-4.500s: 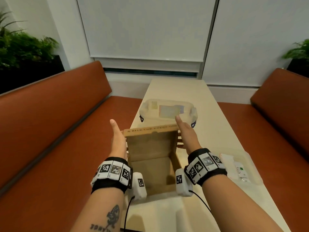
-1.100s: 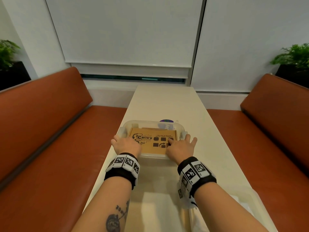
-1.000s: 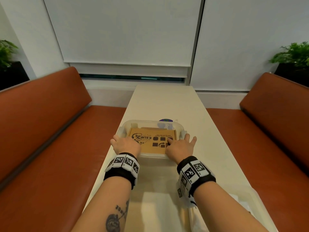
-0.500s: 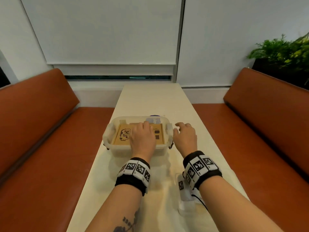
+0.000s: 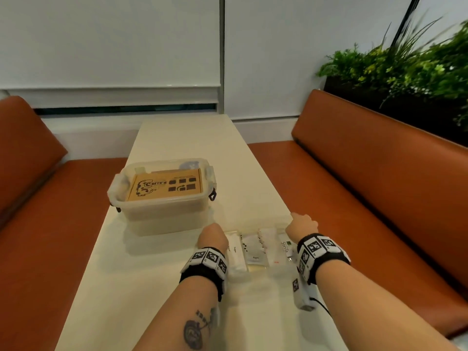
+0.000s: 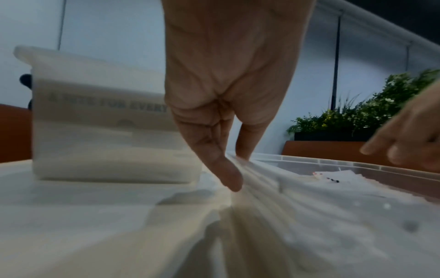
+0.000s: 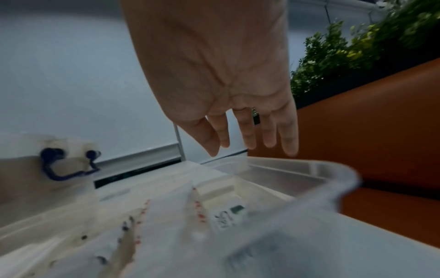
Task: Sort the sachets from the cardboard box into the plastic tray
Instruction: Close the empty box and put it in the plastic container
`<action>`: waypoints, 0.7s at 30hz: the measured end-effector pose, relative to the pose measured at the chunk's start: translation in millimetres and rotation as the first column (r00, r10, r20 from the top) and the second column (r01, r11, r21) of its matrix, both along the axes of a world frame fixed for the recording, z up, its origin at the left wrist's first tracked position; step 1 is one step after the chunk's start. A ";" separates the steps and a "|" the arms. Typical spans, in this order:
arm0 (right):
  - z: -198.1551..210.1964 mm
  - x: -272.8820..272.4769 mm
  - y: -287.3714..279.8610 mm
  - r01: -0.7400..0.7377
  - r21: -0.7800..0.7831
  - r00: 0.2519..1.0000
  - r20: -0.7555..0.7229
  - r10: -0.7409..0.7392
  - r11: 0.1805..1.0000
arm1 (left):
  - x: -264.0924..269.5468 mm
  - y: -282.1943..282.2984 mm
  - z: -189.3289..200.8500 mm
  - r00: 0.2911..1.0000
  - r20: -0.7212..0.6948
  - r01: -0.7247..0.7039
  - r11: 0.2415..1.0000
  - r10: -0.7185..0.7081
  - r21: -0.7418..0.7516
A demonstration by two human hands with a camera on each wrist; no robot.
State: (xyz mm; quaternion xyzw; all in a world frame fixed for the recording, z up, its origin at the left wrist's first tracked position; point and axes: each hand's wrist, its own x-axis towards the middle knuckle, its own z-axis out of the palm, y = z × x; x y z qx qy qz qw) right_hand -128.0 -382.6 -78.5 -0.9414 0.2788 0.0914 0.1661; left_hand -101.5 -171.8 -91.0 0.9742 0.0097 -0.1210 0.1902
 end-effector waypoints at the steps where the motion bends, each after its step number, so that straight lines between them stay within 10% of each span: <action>1: -4.1 -1.3 -4.2 0.001 0.012 1.000 -0.018 -0.001 1.000 | 0.8 -0.9 -0.8 1.000 0.004 -0.003 1.000 0.003 0.008; 21: -23.7 -18.7 70.0 -0.196 0.131 0.981 0.012 0.196 0.972 | -23.1 84.7 7.3 0.991 -0.002 -0.134 0.981 0.135 0.139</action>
